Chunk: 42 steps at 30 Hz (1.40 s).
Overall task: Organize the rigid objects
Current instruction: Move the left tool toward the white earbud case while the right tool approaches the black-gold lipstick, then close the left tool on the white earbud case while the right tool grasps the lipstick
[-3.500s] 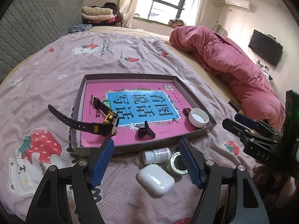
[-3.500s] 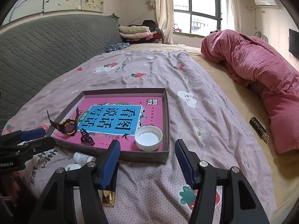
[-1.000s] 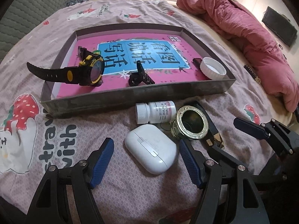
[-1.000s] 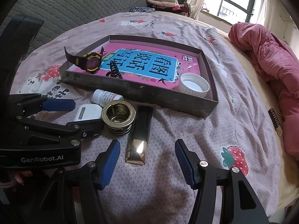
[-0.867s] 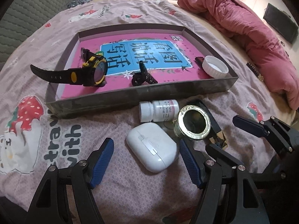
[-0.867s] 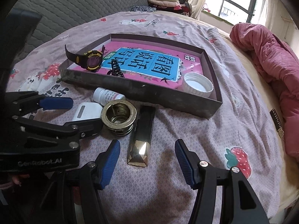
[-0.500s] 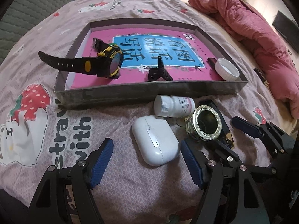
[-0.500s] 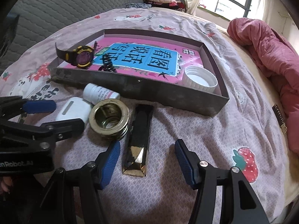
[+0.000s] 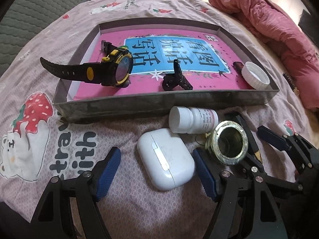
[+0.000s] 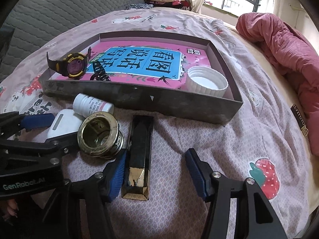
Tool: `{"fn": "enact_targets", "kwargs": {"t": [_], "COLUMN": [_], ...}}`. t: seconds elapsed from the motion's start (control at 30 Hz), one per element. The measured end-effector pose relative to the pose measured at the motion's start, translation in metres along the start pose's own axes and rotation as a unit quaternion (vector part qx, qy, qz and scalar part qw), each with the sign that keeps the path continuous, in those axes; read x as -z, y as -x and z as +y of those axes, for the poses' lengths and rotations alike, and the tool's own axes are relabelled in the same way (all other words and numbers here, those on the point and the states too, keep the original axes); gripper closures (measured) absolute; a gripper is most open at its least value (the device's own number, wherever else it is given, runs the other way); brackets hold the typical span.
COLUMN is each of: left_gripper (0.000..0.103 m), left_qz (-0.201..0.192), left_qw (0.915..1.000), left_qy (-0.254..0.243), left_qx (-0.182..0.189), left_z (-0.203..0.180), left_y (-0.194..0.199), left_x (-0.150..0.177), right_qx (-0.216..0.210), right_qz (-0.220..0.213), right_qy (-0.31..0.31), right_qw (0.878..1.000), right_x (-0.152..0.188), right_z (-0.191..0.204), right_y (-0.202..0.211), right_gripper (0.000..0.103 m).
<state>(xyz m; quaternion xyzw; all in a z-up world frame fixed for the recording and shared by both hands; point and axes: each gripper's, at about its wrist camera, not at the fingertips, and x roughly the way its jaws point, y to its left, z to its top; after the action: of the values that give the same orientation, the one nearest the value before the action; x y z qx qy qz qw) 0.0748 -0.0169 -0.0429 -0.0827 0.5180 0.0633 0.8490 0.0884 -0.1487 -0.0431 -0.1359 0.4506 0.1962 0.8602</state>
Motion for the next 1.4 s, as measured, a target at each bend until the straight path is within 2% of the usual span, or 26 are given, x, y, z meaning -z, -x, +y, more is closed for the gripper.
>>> {"fn": "enact_targets", "kwargs": {"t": [0.2, 0.47, 0.57, 0.6, 0.7, 1.13, 1.4], "left_gripper": [0.026, 0.028, 0.032, 0.034, 0.049, 0.049, 0.049], "left_qz": [0.001, 0.002, 0.003, 0.003, 0.004, 0.006, 0.000], "left_qw": [0.9998, 0.9999, 1.0000, 1.0000, 1.0000, 0.9988, 0.9982], "left_qy": [-0.006, -0.001, 0.004, 0.004, 0.005, 0.030, 0.026], "left_qx": [-0.020, -0.013, -0.009, -0.008, -0.004, 0.039, 0.055], "left_z": [-0.005, -0.002, 0.000, 0.001, 0.002, 0.015, 0.015], "left_y": [-0.008, -0.008, -0.007, -0.006, -0.005, 0.001, 0.015], "left_x": [-0.003, -0.004, -0.003, -0.003, -0.005, -0.006, 0.001], "right_qx": [0.005, -0.009, -0.013, -0.015, -0.022, -0.047, -0.061], "right_qz": [-0.002, -0.002, -0.002, -0.002, 0.000, -0.001, -0.017], "right_qy": [0.027, 0.039, 0.038, 0.035, 0.023, -0.009, -0.026], "right_qw": [1.000, 0.999, 0.999, 0.999, 0.999, 0.999, 0.998], "right_x": [-0.001, -0.002, -0.003, -0.004, -0.005, -0.009, -0.010], "right_z": [0.008, 0.016, 0.016, 0.015, 0.011, -0.001, -0.010], "right_y": [-0.001, -0.001, 0.000, 0.000, 0.000, 0.003, 0.017], "right_gripper": [0.055, 0.076, 0.079, 0.080, 0.080, 0.080, 0.080]}}
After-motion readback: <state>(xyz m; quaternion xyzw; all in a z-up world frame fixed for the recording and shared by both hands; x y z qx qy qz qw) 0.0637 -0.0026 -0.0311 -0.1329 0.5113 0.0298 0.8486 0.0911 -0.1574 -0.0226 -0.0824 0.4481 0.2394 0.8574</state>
